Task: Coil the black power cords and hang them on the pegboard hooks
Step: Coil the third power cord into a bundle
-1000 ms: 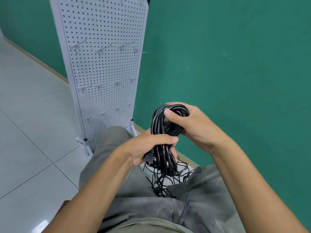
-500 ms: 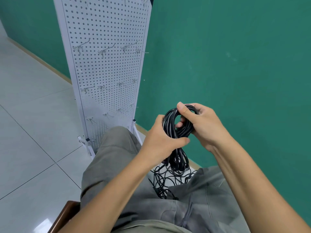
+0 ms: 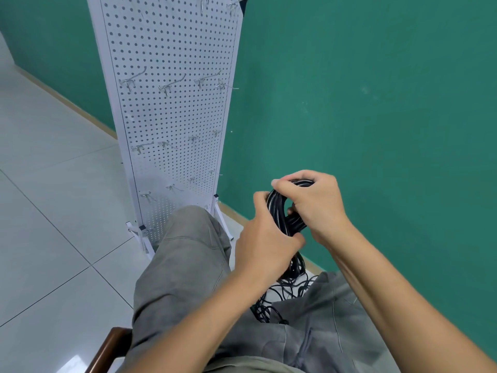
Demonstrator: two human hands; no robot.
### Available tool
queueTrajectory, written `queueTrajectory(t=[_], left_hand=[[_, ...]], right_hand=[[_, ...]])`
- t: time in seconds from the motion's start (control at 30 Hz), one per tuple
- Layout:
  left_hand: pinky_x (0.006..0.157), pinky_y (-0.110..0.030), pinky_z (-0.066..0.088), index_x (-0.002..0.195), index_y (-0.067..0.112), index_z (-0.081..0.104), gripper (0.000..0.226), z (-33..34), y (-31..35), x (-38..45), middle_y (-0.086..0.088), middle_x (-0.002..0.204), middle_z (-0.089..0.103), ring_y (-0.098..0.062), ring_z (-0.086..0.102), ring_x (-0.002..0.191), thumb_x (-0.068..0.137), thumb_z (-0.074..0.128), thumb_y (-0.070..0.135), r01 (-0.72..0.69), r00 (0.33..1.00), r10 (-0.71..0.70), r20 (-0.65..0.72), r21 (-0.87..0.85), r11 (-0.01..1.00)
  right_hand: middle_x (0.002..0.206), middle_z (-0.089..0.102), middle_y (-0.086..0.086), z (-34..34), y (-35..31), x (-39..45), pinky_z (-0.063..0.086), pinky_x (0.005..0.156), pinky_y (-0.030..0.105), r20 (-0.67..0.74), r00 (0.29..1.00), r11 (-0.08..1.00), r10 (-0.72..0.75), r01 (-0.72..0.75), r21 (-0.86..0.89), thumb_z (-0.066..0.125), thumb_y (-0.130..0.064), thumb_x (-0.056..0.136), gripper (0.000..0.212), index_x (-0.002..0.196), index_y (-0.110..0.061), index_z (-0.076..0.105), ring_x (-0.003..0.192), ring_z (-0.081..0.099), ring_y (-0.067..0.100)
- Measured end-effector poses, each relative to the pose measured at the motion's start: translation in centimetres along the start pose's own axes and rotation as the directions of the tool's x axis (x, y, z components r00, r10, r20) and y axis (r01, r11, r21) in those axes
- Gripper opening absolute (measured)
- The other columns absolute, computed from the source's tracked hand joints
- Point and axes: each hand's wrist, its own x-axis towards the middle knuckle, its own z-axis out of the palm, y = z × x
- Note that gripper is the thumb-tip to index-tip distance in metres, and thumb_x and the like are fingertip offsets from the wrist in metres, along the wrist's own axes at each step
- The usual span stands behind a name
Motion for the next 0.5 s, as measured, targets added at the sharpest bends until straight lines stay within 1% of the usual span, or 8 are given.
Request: queueTrajectory(t=[0.1, 0.17, 0.23, 0.3, 0.33, 0.37, 0.43, 0.5], left_hand=[[0.073, -0.043, 0.057, 0.110, 0.033, 0.033, 0.058, 0.2, 0.1, 0.1, 0.009, 0.088, 0.066, -0.023, 0.066, 0.082, 0.072, 0.076, 0.036, 0.003, 1.000, -0.002, 0.003, -0.021, 1.000], [0.073, -0.040, 0.057, 0.107, 0.030, 0.038, 0.063, 0.1, 0.2, 0.3, 0.010, 0.091, 0.067, -0.017, 0.067, 0.084, 0.065, 0.083, 0.043, 0.028, 0.999, -0.025, 0.038, -0.088, 0.996], [0.067, -0.034, 0.053, 0.104, 0.028, 0.043, 0.068, -0.1, 0.6, 0.4, 0.013, 0.091, 0.065, -0.010, 0.065, 0.081, 0.059, 0.090, 0.045, 0.067, 0.993, -0.048, 0.112, -0.174, 0.982], [0.067, -0.037, 0.053, 0.101, 0.021, 0.051, 0.062, -0.5, 0.7, 0.7, 0.012, 0.085, 0.063, -0.010, 0.062, 0.075, 0.059, 0.091, 0.042, 0.074, 0.977, -0.023, 0.213, -0.233, 0.970], [0.068, -0.041, 0.053, 0.096, 0.013, 0.054, 0.056, -0.8, 0.6, 1.0, 0.009, 0.079, 0.062, -0.013, 0.060, 0.070, 0.060, 0.089, 0.039, 0.065, 0.964, 0.010, 0.267, -0.269, 0.961], [0.068, -0.044, 0.049, 0.087, 0.006, 0.054, 0.050, -1.1, 0.5, 1.2, 0.004, 0.073, 0.057, -0.017, 0.056, 0.066, 0.062, 0.087, 0.034, 0.060, 0.947, 0.045, 0.318, -0.313, 0.948], [0.069, -0.039, 0.040, 0.077, 0.001, 0.053, 0.041, -2.0, 0.3, 1.6, -0.006, 0.070, 0.051, -0.018, 0.050, 0.066, 0.066, 0.083, 0.025, 0.088, 0.910, 0.084, 0.407, -0.386, 0.918], [0.073, -0.038, 0.043, 0.085, -0.004, 0.062, 0.038, -3.0, 0.3, 2.0, -0.009, 0.073, 0.057, -0.020, 0.055, 0.069, 0.069, 0.084, 0.022, 0.126, 0.876, 0.093, 0.474, -0.409, 0.904]], right_hand=[[0.052, 0.061, -0.010, 0.1, -0.5, 0.1, 0.050, 0.046, 0.027, -0.022, 1.000, 0.995, -0.023, 0.020, -0.099, 0.078, -0.015, 0.076, 0.008, 0.070, -0.016, 0.073, 0.038, 0.050, 0.013], [0.049, 0.058, -0.011, 0.2, -0.9, 0.1, 0.046, 0.045, 0.025, -0.016, 0.999, 0.988, -0.031, 0.028, -0.151, 0.077, -0.016, 0.076, 0.009, 0.069, -0.016, 0.072, 0.038, 0.049, 0.014], [0.048, 0.054, -0.010, -0.1, -1.5, 0.4, 0.042, 0.046, 0.024, 0.018, 1.000, 0.981, -0.026, 0.029, -0.191, 0.077, -0.019, 0.076, 0.014, 0.065, -0.017, 0.069, 0.040, 0.045, 0.016], [0.046, 0.045, -0.006, -0.7, -2.1, 0.8, 0.038, 0.046, 0.026, 0.085, 0.996, 0.989, 0.009, 0.003, -0.147, 0.079, -0.017, 0.078, 0.022, 0.061, -0.015, 0.065, 0.041, 0.036, 0.016], [0.046, 0.040, -0.005, -1.0, -2.3, 1.0, 0.036, 0.045, 0.026, 0.130, 0.991, 0.994, 0.024, -0.009, -0.113, 0.079, -0.016, 0.079, 0.026, 0.060, -0.015, 0.062, 0.041, 0.032, 0.016], [0.047, 0.035, -0.004, -1.2, -2.6, 1.2, 0.033, 0.044, 0.026, 0.173, 0.984, 0.996, 0.033, -0.018, -0.089, 0.080, -0.016, 0.080, 0.028, 0.060, -0.014, 0.060, 0.042, 0.029, 0.016], [0.050, 0.031, -0.003, -1.5, -3.0, 1.3, 0.030, 0.044, 0.026, 0.253, 0.967, 0.998, 0.042, -0.031, -0.048, 0.078, -0.015, 0.082, 0.027, 0.064, -0.012, 0.059, 0.043, 0.025, 0.016], [0.052, 0.030, -0.003, -1.5, -3.2, 1.4, 0.028, 0.044, 0.026, 0.315, 0.948, 0.999, 0.044, -0.040, -0.018, 0.076, -0.015, 0.085, 0.021, 0.071, -0.008, 0.062, 0.044, 0.023, 0.015]])
